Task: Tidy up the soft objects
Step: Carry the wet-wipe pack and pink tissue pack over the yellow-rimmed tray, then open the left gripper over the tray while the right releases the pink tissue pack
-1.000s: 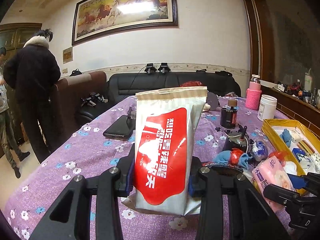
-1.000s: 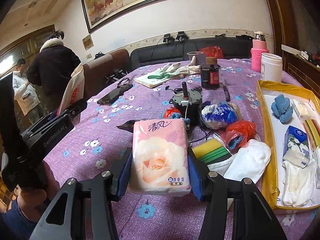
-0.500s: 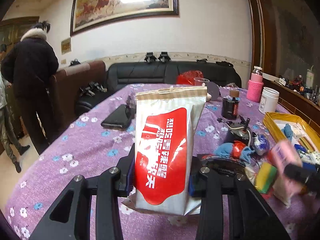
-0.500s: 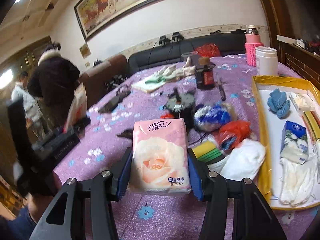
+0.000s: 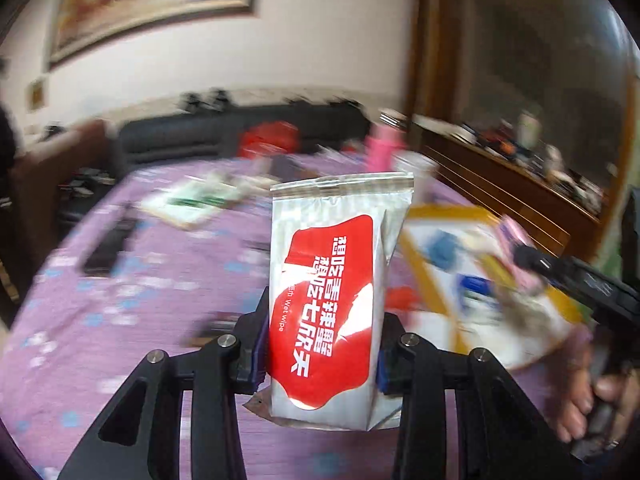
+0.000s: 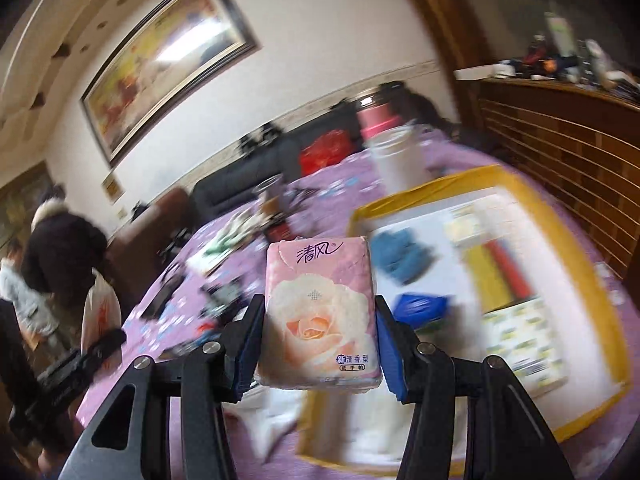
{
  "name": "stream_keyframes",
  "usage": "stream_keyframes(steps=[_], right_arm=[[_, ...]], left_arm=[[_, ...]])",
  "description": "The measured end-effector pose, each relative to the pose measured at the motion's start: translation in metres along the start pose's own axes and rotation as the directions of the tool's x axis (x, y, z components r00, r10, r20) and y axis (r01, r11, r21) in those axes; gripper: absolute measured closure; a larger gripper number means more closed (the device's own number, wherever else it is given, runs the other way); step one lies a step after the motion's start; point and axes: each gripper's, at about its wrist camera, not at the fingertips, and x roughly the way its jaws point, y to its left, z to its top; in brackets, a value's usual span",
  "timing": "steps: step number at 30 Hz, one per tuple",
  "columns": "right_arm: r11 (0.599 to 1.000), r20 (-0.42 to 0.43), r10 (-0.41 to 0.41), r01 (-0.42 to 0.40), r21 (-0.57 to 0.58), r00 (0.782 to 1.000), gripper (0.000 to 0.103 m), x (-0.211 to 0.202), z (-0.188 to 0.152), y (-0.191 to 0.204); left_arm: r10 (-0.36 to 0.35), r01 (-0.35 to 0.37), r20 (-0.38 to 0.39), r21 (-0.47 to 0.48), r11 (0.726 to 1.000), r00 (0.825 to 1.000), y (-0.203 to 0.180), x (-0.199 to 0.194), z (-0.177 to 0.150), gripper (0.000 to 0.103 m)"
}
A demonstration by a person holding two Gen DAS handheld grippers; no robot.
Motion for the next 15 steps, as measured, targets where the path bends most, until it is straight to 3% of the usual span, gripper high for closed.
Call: stream_keyframes(steps=[2,5,11,13,15], right_arm=[[0.999,0.011,-0.028,0.028,0.025,1.000,0.048,-0.006,0.008,-0.015],[0.995,0.004,-0.087,0.086,0.057,0.996,0.047,-0.010,0.022,-0.040],[0.978,-0.083,-0.202,0.206,0.042,0.976,0.046,0.008,0.039,-0.067],[0.972,-0.120,-0.225,0.232,0.039,0.967,0.046,0.015,0.037,-0.075],[0.966,-0.149,-0.249,0.256,0.027,0.957,0.046,0.022,0.034,-0.080]], left_arm=[[-0.086,0.086,-0.054,0.002,0.996,0.995,-0.024,0.014,0.004,0.065],[-0.220,0.220,-0.170,-0.019,0.975,0.960,-0.068,0.050,0.011,0.065],[-0.260,0.267,-0.327,-0.025,0.963,0.909,-0.129,0.112,0.003,0.065],[-0.280,0.280,-0.375,-0.055,0.958,0.884,-0.139,0.129,-0.006,0.065],[-0.264,0.267,-0.394,-0.050,0.962,0.880,-0.144,0.137,-0.009,0.065]])
